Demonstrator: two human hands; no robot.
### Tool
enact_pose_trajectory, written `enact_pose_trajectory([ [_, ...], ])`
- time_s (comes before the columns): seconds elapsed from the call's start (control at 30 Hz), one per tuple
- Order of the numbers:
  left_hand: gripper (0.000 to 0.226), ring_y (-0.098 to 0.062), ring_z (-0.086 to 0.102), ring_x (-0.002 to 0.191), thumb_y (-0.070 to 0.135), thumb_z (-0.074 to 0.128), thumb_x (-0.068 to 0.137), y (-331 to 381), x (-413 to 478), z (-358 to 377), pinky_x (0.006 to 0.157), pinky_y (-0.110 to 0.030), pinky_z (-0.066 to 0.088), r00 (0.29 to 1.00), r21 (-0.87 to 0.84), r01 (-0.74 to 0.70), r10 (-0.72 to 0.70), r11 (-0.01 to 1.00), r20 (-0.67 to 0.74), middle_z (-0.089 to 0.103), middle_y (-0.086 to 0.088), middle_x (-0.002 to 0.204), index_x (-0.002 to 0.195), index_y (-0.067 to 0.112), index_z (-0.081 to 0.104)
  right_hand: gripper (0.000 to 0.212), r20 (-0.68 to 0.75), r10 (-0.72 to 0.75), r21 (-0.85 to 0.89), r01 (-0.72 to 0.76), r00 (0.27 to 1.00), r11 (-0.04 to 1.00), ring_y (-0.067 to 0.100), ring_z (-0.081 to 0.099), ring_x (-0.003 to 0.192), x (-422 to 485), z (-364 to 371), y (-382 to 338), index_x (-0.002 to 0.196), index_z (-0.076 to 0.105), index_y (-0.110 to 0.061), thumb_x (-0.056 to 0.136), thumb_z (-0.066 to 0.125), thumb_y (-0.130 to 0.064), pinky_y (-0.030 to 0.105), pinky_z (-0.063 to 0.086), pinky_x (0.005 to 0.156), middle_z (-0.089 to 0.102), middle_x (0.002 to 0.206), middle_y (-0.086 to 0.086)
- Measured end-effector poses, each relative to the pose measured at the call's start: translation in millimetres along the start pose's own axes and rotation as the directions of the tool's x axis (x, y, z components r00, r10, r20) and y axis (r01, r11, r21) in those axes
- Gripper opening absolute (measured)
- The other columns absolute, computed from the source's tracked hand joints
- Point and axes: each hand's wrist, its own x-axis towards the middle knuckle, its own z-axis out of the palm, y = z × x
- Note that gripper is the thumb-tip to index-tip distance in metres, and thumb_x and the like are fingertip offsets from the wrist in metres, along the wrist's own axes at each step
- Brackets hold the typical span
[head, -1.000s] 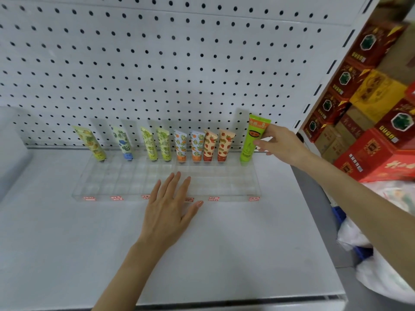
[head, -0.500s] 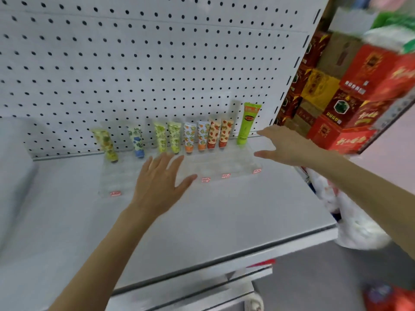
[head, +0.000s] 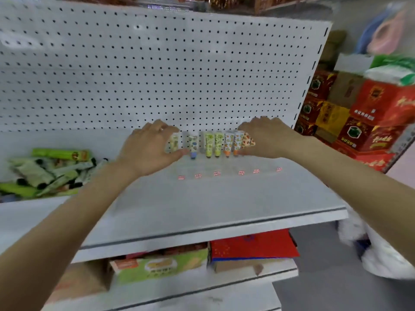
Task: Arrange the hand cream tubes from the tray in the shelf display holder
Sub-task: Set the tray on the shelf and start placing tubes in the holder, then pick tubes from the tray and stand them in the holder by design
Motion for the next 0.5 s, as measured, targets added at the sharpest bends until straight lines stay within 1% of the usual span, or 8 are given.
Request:
enact_pose_trajectory([
  [0.1,0.061,-0.024,0.046,0.125,0.063,0.048,0.087,-23,-44,-36,0.1,-0.038,0.036,0.998,0.016,0.048,-0.049,0.999,0.035,0.048,-0.002,0.137,0.137,0.028,0.046,0.069,-0.054,-0.024,0.079,0.028,0.998,0.996,0.029,0.039,0.124,-15,-26,-46,0.142,0.031,-0.021,0.088,0.046,-0.061,0.042,0.031,0.099,0.045,0.135,0.011],
  [0.17,0.064,-0.026,0.047,0.123,0.065,0.046,0.087,-37,-74,-55,0.099,-0.04,0.037,0.998,0.062,0.058,-0.06,0.996,0.034,0.049,-0.004,0.136,0.137,0.026,0.046,0.069,-0.087,-0.045,0.097,0.053,0.995,0.994,0.029,0.039,0.124,-25,-37,-78,0.142,0.031,-0.021,0.088,0.045,-0.061,0.042,0.03,0.099,0.044,0.136,0.011],
  [0.23,0.077,-0.028,0.05,0.119,0.076,0.036,0.079,-52,-101,-75,0.097,-0.041,0.039,0.995,0.087,0.086,-0.089,0.993,0.034,0.052,-0.006,0.133,0.135,0.025,0.048,0.07,-0.063,-0.066,0.121,0.073,0.996,0.99,0.03,0.037,0.127,-33,-45,-107,0.143,0.03,-0.022,0.088,0.045,-0.062,0.043,0.029,0.101,0.042,0.139,0.011],
  [0.3,0.09,-0.028,0.051,0.118,0.08,0.022,0.068,-69,-126,-93,0.096,-0.041,0.041,0.99,0.08,0.134,-0.137,0.988,0.029,0.053,-0.006,0.132,0.135,0.025,0.048,0.071,-0.028,-0.101,0.108,0.103,0.995,0.989,0.03,0.036,0.128,-37,-54,-135,0.144,0.029,-0.021,0.088,0.045,-0.063,0.043,0.029,0.102,0.04,0.141,0.011],
  [0.33,0.091,-0.028,0.051,0.119,0.081,0.022,0.068,-79,-136,-99,0.096,-0.042,0.041,0.987,0.076,0.155,-0.158,0.985,0.025,0.052,-0.005,0.133,0.135,0.025,0.048,0.072,-0.019,-0.114,0.101,0.115,0.993,0.988,0.03,0.036,0.128,-36,-58,-146,0.144,0.029,-0.021,0.087,0.045,-0.063,0.043,0.029,0.102,0.04,0.141,0.011],
  [0.37,0.087,-0.028,0.05,0.119,0.081,0.027,0.072,-89,-146,-106,0.097,-0.042,0.041,0.983,0.076,0.179,-0.181,0.981,0.024,0.051,-0.005,0.134,0.135,0.025,0.047,0.072,-0.014,-0.122,0.108,0.123,0.992,0.987,0.03,0.035,0.128,-35,-64,-157,0.144,0.029,-0.022,0.087,0.045,-0.063,0.043,0.029,0.102,0.04,0.14,0.01],
  [0.43,0.075,-0.028,0.048,0.122,0.076,0.038,0.082,-108,-164,-116,0.098,-0.043,0.039,0.976,0.083,0.214,-0.216,0.973,0.021,0.05,-0.006,0.136,0.137,0.024,0.046,0.071,-0.009,-0.137,0.15,0.137,0.99,0.979,0.029,0.034,0.13,-33,-76,-178,0.144,0.029,-0.023,0.087,0.046,-0.063,0.043,0.027,0.104,0.039,0.141,0.009],
  [0.5,0.075,-0.028,0.046,0.125,0.074,0.036,0.081,-125,-179,-124,0.098,-0.043,0.039,0.969,0.09,0.243,-0.245,0.966,0.017,0.049,-0.007,0.137,0.138,0.024,0.045,0.071,-0.008,-0.169,0.178,0.168,0.986,0.97,0.028,0.034,0.13,-27,-87,-199,0.144,0.028,-0.024,0.087,0.047,-0.062,0.042,0.026,0.104,0.04,0.14,0.008],
])
